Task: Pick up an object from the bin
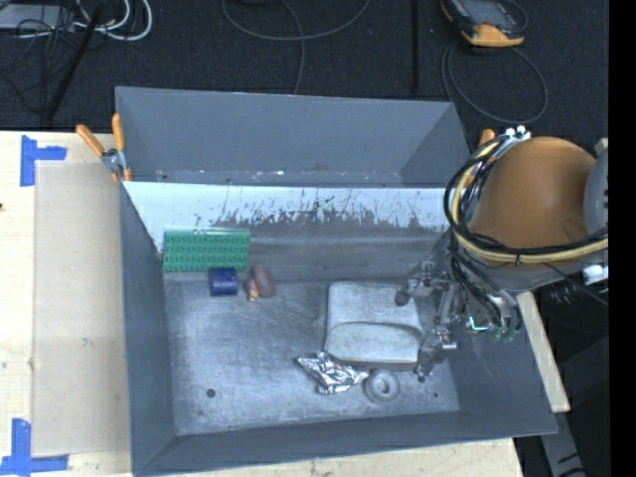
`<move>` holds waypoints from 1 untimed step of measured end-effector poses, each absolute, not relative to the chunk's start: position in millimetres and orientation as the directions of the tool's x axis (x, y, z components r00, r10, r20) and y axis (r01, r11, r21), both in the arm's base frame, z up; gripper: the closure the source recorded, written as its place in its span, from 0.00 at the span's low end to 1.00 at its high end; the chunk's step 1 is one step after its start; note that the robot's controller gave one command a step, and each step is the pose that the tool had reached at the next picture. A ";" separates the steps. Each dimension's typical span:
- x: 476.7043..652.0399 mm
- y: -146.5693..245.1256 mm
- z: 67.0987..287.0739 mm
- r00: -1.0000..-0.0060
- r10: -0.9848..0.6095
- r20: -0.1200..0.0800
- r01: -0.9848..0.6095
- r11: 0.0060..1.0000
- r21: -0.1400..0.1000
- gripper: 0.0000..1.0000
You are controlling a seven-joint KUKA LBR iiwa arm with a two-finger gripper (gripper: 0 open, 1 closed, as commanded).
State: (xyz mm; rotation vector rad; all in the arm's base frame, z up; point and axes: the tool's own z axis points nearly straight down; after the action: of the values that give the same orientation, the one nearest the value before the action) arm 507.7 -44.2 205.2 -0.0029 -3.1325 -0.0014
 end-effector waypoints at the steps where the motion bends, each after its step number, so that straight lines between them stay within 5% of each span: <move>1: 489.0 44.1 70.9 -1.000 -0.020 -0.002 -0.020 1.000 0.002 0.00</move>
Offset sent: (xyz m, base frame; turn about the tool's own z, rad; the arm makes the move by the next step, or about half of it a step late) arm -0.0196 0.0859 -0.1338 -0.0195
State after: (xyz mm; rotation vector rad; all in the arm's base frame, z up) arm 489.0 44.1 70.9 0.0313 -3.1439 -0.0030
